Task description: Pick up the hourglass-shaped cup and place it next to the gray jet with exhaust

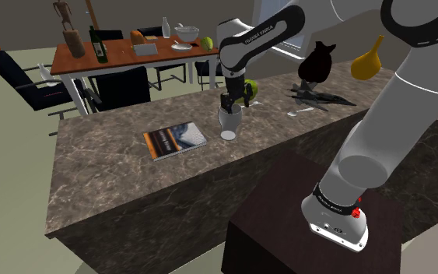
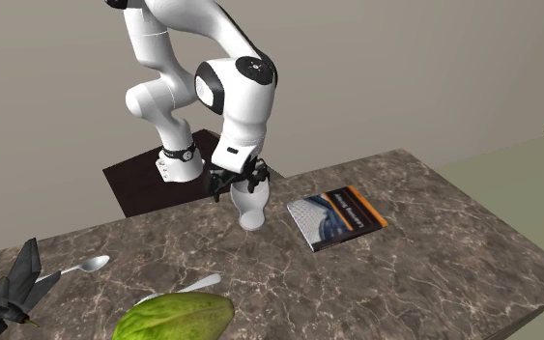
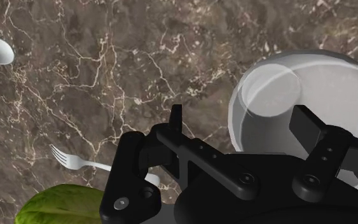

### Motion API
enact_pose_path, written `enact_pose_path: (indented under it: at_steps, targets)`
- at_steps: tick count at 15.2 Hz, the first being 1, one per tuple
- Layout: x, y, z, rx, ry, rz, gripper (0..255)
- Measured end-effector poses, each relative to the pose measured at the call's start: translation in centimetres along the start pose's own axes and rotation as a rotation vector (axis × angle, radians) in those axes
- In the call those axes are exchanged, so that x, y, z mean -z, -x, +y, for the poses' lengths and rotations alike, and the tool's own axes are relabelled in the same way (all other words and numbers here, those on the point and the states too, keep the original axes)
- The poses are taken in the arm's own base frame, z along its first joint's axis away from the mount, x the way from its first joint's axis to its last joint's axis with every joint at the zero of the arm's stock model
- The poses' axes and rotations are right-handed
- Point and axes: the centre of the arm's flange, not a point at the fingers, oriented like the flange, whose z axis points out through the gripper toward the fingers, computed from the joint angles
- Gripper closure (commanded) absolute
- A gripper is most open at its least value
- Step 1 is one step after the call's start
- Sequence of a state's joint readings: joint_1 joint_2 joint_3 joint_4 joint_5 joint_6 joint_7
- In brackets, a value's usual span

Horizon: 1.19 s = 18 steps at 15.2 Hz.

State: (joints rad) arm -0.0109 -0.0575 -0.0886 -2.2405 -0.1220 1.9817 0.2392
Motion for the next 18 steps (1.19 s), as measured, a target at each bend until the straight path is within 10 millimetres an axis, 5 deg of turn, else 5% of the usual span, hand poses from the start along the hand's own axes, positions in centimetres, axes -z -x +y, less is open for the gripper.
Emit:
enact_pose_path:
  at_steps: [1,11,18]
  targets:
    - [0.0,0.0,0.0,0.000,0.000,0.000,255]
    - [0.1,0.0,0.0,-0.001,0.000,0.002,255]
    - [3.0,0.5,0.5,0.000,0.000,0.000,255]
